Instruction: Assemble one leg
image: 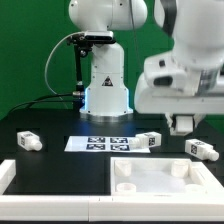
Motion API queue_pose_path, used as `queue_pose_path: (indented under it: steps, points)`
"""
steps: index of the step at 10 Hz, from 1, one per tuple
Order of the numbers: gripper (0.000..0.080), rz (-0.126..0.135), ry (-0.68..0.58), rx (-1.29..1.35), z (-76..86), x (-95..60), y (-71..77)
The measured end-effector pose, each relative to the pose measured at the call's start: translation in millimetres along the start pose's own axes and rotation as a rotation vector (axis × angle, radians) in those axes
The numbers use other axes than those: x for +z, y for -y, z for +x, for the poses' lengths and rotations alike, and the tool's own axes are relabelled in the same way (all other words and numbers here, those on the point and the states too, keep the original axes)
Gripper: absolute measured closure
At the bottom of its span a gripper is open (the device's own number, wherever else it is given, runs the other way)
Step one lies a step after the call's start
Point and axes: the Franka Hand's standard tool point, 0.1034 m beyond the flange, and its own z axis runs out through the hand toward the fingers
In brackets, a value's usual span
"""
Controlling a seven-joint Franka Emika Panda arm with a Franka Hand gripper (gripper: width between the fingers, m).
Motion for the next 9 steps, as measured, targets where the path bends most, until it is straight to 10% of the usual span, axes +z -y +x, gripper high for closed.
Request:
queue_pose_path:
  steps: [3, 6, 9]
  points:
    - [0.0514, -0.006, -0.164, -0.010, 21.5, -66.1, 1.5]
    - [0.0514, 0.017, -0.390, -0.028, 32.7, -61.3, 2.0]
    - [0.0514, 0.004, -0.656, -0.147, 91.2, -79.2, -4.7]
